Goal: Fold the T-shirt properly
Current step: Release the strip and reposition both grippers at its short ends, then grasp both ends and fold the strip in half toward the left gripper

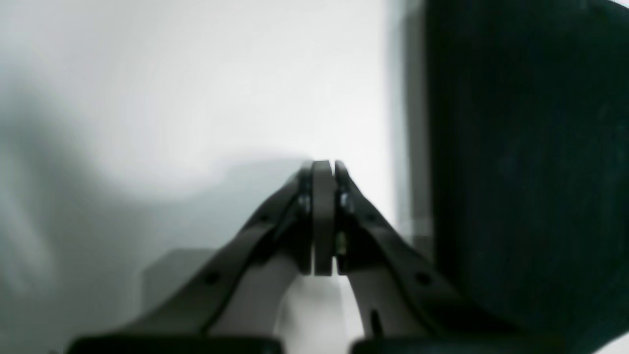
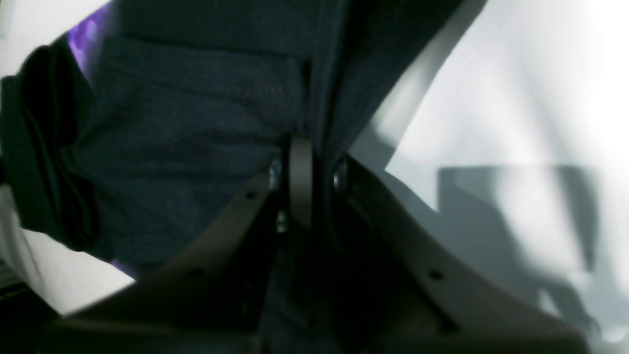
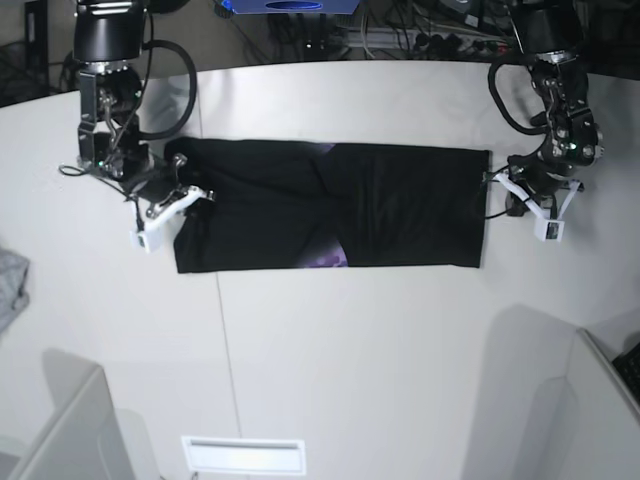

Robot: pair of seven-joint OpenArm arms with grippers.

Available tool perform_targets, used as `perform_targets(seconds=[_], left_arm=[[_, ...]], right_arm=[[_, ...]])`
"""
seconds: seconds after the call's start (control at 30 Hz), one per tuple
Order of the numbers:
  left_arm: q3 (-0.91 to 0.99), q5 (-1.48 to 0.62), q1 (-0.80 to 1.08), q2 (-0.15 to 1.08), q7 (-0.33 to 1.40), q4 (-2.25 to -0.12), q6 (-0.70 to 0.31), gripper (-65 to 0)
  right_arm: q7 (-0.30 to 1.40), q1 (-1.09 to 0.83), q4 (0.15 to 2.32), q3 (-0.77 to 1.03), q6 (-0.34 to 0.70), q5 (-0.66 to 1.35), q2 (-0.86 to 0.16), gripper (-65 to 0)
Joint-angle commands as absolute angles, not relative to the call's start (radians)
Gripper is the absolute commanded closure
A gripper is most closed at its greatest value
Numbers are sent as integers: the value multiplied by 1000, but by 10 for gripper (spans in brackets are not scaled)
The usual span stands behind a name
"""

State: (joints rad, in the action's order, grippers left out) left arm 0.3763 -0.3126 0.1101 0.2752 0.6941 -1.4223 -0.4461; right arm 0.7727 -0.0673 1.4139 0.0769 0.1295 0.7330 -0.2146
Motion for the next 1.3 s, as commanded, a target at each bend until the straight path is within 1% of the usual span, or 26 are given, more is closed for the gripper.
perform_targets(seconds=[0.0,0.13,0.2,0.3,0.47,0.6,0.77,1.0,1.27], left_arm=[[354,-278,96,283,711,-1426,-449,0],[282,-182,71,268,711,-1429,-449,0],[271,-183,71,252,711,-1435,-449,0],[269,-183,71,248,713,-1435,-450,0],[246,-183,71,248,713,-1435,-453,0],[180,-176,71,251,713,-1435,-453,0],[145,-183,71,251,713,-1435,-453,0],[104,-183,71,249,713,-1435,-453,0],[81,-183,71,248,713,-1435,-453,0]], right_arm=[[789,-67,1419,77,114,691,-225,0],[789,-74,1488,76,114,687,-225,0],[789,-79,1534,74,102,659,-226,0],[789,-94,1604,71,45,581,-222,0],[791,-99,1707,-15,16,515,-222,0],[791,-97,1756,-84,-65,513,-222,0],[802,-93,1842,-174,-148,513,-222,0],[835,-77,1922,-239,-159,513,-219,0],[875,-76,1963,-249,-159,513,-110,0]])
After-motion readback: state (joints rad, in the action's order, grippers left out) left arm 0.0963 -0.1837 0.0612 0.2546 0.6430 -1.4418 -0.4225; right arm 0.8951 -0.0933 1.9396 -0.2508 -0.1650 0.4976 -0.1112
